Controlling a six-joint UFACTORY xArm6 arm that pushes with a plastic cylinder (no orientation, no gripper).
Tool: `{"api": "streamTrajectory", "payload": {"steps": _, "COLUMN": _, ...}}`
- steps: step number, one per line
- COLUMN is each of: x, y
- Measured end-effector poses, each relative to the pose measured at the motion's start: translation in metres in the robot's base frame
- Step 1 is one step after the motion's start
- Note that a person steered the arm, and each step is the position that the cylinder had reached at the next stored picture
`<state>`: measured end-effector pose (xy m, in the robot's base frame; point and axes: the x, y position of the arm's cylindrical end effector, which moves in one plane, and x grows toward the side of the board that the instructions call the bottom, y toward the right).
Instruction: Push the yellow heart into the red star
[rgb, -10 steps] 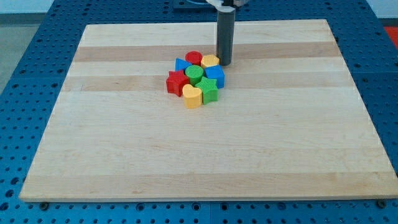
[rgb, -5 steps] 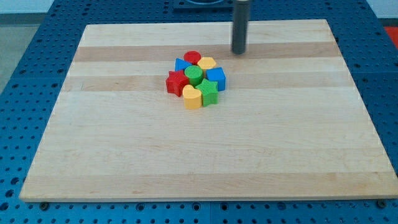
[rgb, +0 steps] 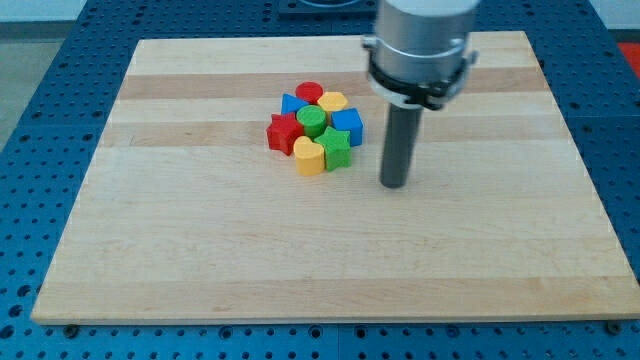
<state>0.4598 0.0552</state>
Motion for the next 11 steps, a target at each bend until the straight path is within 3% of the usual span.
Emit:
{"api": "streamTrajectory", "payload": {"steps": 4, "x": -0.014, "y": -0.052}}
{"api": "streamTrajectory", "payload": {"steps": 6, "x": 0.015, "y": -0.057}}
{"api": "streamTrajectory", "payload": {"steps": 11, "x": -0.012, "y": -0.089}}
